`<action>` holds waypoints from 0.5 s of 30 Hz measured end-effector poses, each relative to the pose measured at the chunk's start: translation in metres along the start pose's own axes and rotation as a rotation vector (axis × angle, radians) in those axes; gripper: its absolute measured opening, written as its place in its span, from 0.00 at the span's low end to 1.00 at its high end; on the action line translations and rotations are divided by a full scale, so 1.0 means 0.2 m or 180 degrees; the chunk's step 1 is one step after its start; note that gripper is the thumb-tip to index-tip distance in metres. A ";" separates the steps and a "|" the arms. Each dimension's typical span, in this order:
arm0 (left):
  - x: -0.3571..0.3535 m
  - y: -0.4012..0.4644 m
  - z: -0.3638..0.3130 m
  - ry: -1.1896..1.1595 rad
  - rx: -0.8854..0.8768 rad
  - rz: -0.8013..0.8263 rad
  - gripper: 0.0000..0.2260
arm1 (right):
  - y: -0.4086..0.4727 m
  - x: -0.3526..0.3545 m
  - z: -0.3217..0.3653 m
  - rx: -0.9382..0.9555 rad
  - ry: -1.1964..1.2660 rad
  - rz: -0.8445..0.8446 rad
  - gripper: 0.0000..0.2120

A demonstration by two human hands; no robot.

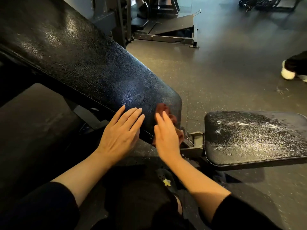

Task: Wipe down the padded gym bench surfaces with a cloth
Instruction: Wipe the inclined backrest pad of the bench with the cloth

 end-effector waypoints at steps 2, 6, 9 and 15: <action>0.01 -0.03 0.01 0.0039 0.0019 0.0096 0.19 | -0.04 0.00 0.03 0.0340 0.0107 0.0199 0.21; 0.04 -0.08 0.04 0.0097 0.0046 0.0298 0.23 | 0.02 0.03 -0.10 -0.0263 0.0129 0.0099 0.22; 0.07 -0.09 0.06 0.0177 0.0085 0.0393 0.25 | 0.01 -0.02 0.00 -0.0524 -0.0002 -0.0093 0.22; 0.06 -0.05 0.09 0.0136 0.0141 0.0469 0.26 | 0.02 -0.10 0.26 0.0584 0.0346 0.0234 0.24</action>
Point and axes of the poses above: each hand's wrist, its own y-axis towards the middle knuckle, its own x-axis out of the back of the hand, z = x × y, the point moved 5 cm from there along y, towards the middle knuckle, and after that the axes turned 8 degrees about -z, right-handed, at the moved point
